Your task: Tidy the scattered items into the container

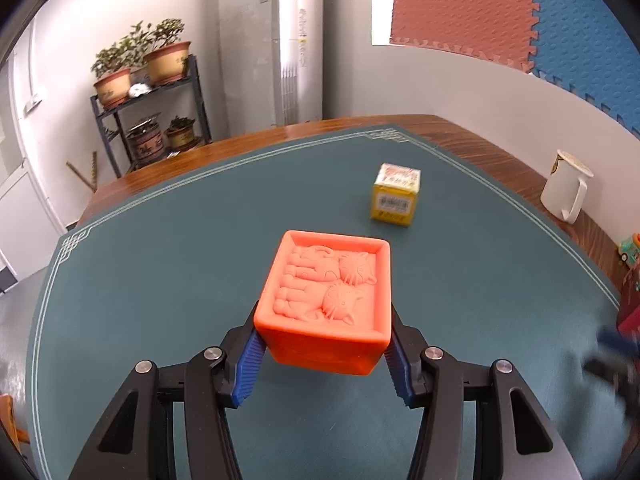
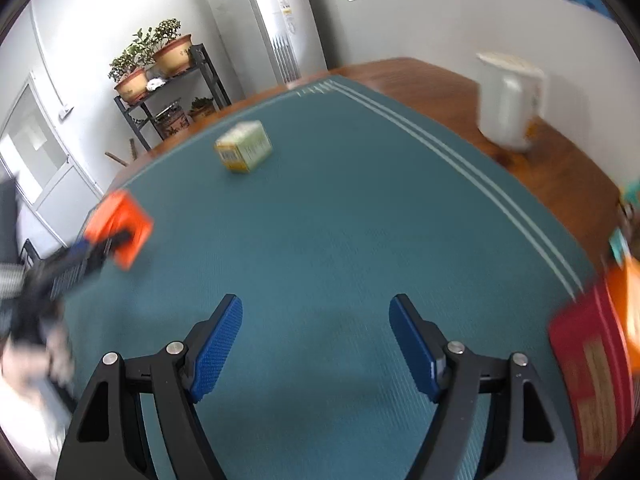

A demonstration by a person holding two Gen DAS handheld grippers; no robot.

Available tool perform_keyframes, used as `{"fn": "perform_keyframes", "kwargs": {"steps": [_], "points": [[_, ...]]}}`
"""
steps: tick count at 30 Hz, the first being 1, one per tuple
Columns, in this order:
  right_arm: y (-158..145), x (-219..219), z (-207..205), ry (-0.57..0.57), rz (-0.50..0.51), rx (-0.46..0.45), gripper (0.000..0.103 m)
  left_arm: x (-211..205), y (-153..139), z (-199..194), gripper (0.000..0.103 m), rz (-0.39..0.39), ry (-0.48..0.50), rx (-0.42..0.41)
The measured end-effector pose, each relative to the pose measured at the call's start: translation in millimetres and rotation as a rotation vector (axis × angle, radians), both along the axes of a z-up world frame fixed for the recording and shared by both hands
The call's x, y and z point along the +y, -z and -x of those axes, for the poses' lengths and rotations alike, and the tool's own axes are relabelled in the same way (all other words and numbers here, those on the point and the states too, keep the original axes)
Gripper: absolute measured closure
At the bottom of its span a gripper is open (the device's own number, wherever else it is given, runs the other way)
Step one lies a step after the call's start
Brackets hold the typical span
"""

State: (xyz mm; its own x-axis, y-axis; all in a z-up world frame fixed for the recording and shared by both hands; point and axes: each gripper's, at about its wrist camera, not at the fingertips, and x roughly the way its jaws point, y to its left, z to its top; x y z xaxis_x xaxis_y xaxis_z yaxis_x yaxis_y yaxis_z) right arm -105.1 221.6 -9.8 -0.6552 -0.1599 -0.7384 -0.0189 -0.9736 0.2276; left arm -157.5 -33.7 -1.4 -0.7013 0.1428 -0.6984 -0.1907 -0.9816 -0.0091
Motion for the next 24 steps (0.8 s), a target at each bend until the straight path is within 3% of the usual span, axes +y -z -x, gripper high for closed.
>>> {"fn": "perform_keyframes", "kwargs": {"steps": [5,14,20,24], "points": [[-2.1,-31.1,67.3,0.031,0.050,-0.017,0.024,-28.1,-3.9,-12.9,0.048,-0.040,-0.025,0.004],[-5.4,-84.3,159.9,0.058,0.017,-0.003,0.024,-61.9,-11.1,-2.3,0.048,-0.141,-0.094,-0.012],[7.4,-104.7,202.1,0.071,-0.050,-0.028,0.023,-74.9,-17.4,2.5,0.048,-0.179,-0.136,-0.010],[14.6,-111.4,213.0,0.075,-0.080,-0.032,0.023,-70.7,-12.8,5.3,0.047,-0.164,-0.132,-0.022]]}}
